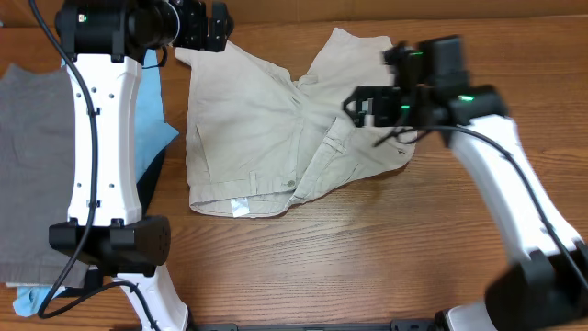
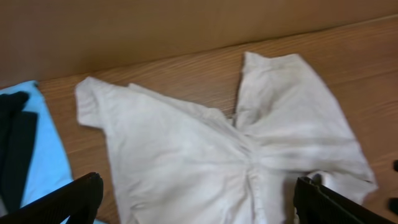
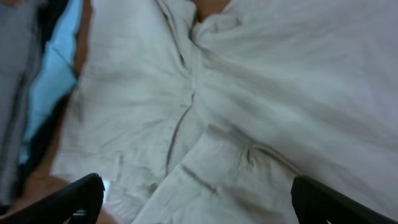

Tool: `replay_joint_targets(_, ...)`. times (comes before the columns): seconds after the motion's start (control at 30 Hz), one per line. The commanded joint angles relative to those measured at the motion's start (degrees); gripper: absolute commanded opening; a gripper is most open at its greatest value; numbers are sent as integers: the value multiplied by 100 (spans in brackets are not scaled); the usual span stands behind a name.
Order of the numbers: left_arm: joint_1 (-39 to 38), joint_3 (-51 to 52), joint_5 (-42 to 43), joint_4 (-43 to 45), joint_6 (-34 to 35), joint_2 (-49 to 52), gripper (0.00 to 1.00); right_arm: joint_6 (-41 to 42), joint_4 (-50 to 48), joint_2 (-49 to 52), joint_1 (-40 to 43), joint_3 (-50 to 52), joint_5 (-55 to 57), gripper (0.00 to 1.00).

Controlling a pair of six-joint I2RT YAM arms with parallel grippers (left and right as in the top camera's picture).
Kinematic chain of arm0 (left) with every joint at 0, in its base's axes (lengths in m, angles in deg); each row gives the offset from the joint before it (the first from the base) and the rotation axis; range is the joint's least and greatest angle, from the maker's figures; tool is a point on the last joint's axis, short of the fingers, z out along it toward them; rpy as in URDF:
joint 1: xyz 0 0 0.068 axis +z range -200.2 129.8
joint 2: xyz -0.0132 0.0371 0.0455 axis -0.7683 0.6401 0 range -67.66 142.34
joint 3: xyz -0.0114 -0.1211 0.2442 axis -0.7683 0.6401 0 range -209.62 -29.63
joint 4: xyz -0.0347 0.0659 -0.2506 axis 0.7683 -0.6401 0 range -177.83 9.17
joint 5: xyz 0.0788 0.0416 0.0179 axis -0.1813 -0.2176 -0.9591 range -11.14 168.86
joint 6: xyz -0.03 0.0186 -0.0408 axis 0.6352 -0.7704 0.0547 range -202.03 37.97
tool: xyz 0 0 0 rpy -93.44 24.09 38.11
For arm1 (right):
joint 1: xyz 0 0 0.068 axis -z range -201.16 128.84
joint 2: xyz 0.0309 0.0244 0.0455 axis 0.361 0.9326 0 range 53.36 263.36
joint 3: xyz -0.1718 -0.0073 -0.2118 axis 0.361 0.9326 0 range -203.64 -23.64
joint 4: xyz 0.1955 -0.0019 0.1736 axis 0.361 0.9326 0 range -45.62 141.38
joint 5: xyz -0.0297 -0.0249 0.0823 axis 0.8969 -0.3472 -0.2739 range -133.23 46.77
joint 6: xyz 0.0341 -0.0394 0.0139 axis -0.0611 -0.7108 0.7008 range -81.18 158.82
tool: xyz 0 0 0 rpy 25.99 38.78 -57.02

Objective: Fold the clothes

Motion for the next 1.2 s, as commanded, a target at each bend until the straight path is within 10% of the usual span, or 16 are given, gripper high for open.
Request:
replay_joint_targets(0.0,-7,33,-678,24,-192,203,100,57,-345,691,-323,-92,804,100)
replay_joint_targets(0.2,-2,35,-813,-13,-238,525,100,179,-4,1154,-577,-92,695,81)
replay_joint_targets(0.4,-55,35,-750,26,-232,756,100,737,1462,1132,-181,-92,802,4)
replay_joint_targets(0.83,-216,35,-750,-59,-302,778,100,1556,3418,734,437,-87,804,7)
replay_joint_targets(1.17,-310,35,-752,-181,-389,778,100,2559,3156,-503,437,1405,973,10)
